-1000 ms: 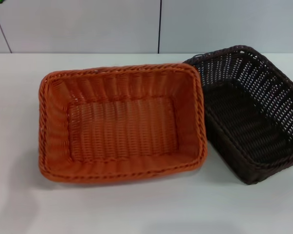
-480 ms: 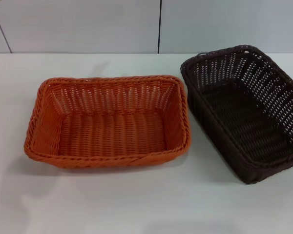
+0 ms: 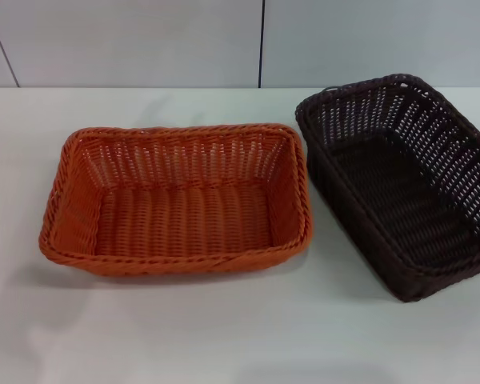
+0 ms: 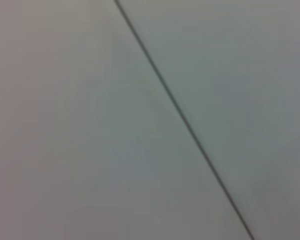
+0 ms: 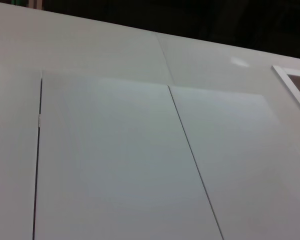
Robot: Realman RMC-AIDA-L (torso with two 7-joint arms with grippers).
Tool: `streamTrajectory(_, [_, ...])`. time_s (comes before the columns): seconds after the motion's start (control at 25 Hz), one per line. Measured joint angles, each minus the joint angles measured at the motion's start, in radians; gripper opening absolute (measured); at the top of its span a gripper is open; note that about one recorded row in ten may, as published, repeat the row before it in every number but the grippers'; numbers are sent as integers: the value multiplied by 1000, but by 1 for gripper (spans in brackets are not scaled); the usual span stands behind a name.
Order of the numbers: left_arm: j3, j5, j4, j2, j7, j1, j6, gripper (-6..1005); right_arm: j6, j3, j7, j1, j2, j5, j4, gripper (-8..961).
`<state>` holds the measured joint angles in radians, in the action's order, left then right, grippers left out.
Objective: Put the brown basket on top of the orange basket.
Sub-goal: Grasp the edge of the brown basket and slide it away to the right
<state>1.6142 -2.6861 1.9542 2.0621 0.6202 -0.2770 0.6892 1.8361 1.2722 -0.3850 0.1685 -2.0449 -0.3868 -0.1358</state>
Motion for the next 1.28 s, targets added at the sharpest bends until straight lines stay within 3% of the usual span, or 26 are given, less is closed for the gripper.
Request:
streamTrajectory(0.2, [-60, 1, -37, 3, -82, 101, -198, 789, -6, -1, 0, 12, -8, 3, 0, 819])
streamTrajectory(0.44, [-248, 3, -142, 1, -135, 354, -767, 789, -1, 8, 0, 26, -22, 7, -4, 819])
streamTrajectory(0.48, [-269, 9, -163, 2, -135, 387, -823, 789, 0, 10, 0, 28, -22, 7, -7, 819])
streamTrajectory(0.56, [-269, 9, -163, 2, -135, 387, -823, 789, -1, 11, 0, 31, -23, 8, -14, 819])
streamTrajectory(0.6, [-315, 32, -232, 1, -137, 449, -958, 789, -4, 12, 0, 35, -24, 10, -16, 819])
streamTrajectory(0.68, [-377, 53, -394, 1, -147, 490, -1182, 789, -6, 12, 0, 45, -26, 30, -16, 819])
streamTrajectory(0.76, [-377, 53, -394, 1, -147, 490, -1182, 789, -7, 13, 0, 55, -26, 71, -22, 819])
streamTrajectory(0.8, [-415, 65, -590, 2, -201, 488, -1420, 789, -7, 13, 0, 59, -26, 102, -30, 819])
streamTrajectory(0.84, [-415, 65, -590, 2, -201, 488, -1420, 789, -8, 13, 0, 62, -25, 123, -38, 819])
streamTrajectory(0.88, [-422, 82, -702, 3, -265, 474, -1535, 788, -10, 13, 0, 64, -24, 153, -54, 819])
streamTrajectory(0.96, [-422, 82, -702, 3, -265, 474, -1535, 788, -21, 13, 0, 65, -23, 199, -91, 819])
streamTrajectory(1.0, [-420, 109, -823, 2, -364, 452, -1647, 788, -37, 13, 0, 62, -24, 224, -124, 819])
streamTrajectory(1.04, [-392, 134, -1030, 1, -509, 396, -1766, 788, -54, 13, 0, 59, -25, 249, -159, 819])
streamTrajectory(1.08, [-378, 137, -1111, 2, -555, 372, -1815, 788, -76, 13, -1, 55, -26, 272, -193, 819])
streamTrajectory(1.16, [-378, 137, -1111, 2, -555, 372, -1815, 788, -140, 13, -12, 45, -27, 327, -282, 819])
streamTrajectory(1.2, [-365, 142, -1196, 3, -610, 345, -1876, 788, -194, 15, -20, 34, -27, 362, -350, 819])
streamTrajectory(1.24, [-365, 142, -1196, 3, -610, 345, -1876, 788, -234, 16, -26, 27, -28, 382, -392, 819])
streamTrajectory(1.28, [-349, 149, -1332, 3, -701, 306, -1977, 788, -307, 26, -31, 13, -29, 406, -467, 819])
